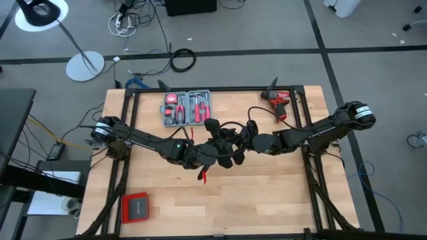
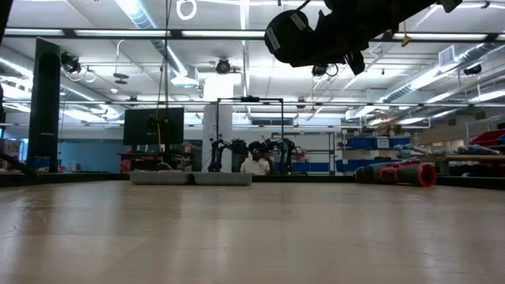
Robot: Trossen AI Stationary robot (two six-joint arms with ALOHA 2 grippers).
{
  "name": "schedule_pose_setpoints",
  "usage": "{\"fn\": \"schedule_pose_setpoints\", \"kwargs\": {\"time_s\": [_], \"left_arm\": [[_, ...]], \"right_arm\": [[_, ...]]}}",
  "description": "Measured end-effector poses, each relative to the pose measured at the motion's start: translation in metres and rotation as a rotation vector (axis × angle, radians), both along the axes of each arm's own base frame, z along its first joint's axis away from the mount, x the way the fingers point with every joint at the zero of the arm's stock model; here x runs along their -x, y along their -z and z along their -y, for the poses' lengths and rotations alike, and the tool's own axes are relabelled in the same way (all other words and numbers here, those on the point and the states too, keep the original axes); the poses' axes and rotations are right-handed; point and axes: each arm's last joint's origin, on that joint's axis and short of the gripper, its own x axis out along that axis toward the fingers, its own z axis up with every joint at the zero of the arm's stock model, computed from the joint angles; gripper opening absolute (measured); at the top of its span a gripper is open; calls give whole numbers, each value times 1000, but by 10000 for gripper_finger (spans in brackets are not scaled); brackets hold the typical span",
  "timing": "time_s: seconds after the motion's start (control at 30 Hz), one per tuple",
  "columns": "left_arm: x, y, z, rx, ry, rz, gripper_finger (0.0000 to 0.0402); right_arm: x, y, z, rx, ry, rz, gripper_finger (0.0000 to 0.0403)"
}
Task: Coil cords
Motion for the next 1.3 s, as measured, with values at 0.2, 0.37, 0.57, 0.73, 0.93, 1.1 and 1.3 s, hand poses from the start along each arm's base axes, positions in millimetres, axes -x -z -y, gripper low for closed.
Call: {"fn": "schedule_pose_setpoints", "kwargs": {"time_s": [0.2, 0.37, 0.57, 0.73, 0.93, 1.1, 1.3], "left_arm": [[-5, 13, 2, 30, 25, -39, 132], [-9, 23, 5, 45, 22, -53, 132], [-6, 24, 14, 24, 16, -57, 132], [-6, 27, 17, 27, 23, -74, 131], [-6, 32, 20, 63, 32, -73, 131], [-5, 32, 23, 66, 42, -75, 131], [-1, 32, 35, 76, 67, -67, 131]], "right_arm": [[0, 0, 0, 8, -3, -1, 0], [0, 0, 1, 18, -2, -13, 0], [3, -4, 3, 37, 31, -1, 0], [5, -9, 5, 38, 32, 17, 0], [7, -11, 6, 40, 30, 17, 0], [7, -11, 5, 42, 28, 15, 0], [7, -11, 6, 43, 29, 12, 0]]}}
